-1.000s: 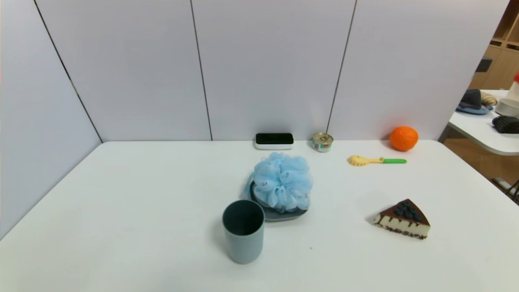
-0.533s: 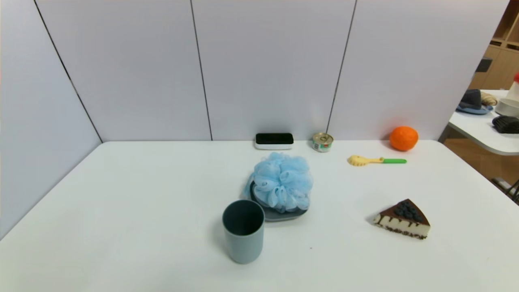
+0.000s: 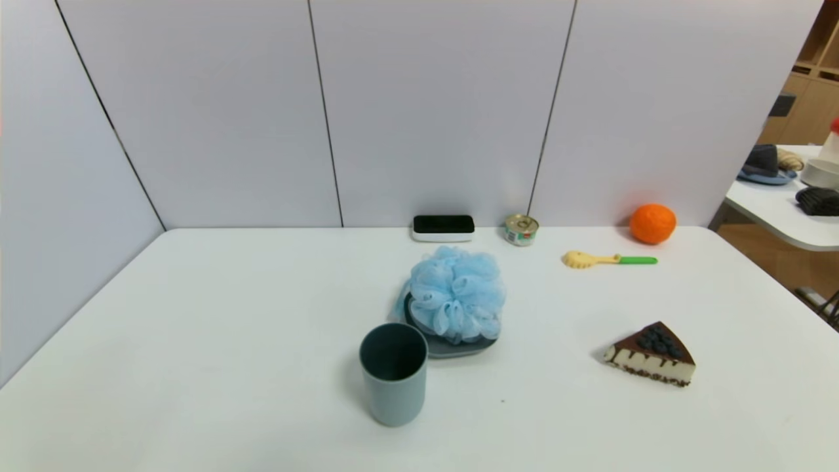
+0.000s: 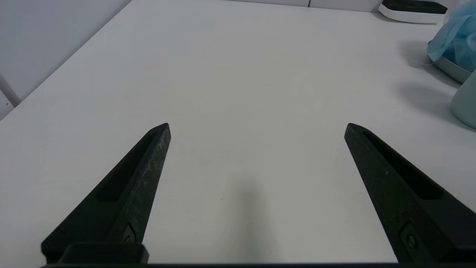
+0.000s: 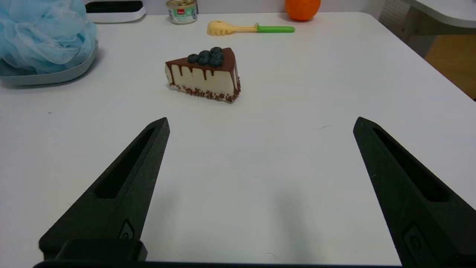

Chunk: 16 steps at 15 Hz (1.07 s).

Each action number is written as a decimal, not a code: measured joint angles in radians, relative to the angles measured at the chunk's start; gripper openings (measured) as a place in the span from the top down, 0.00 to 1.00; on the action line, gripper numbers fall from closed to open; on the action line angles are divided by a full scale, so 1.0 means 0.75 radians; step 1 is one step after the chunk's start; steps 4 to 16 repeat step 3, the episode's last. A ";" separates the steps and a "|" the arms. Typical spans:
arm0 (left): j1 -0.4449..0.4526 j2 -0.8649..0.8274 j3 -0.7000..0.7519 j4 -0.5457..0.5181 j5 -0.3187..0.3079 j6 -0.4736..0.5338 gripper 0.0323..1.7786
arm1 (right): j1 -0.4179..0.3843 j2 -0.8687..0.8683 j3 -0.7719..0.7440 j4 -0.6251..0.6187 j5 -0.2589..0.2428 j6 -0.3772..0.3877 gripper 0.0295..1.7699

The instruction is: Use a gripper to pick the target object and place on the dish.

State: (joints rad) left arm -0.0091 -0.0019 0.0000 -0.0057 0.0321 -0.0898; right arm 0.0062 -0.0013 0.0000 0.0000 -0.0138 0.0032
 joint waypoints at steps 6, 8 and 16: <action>0.000 0.000 0.000 0.000 -0.001 0.000 0.05 | 0.001 0.000 0.000 0.000 0.001 0.001 0.03; 0.000 0.000 0.000 0.000 -0.001 0.000 0.05 | 0.001 0.000 0.000 0.000 0.001 0.001 0.03; 0.000 0.000 0.000 0.000 -0.001 0.000 0.05 | 0.001 0.000 0.000 0.000 0.001 0.001 0.03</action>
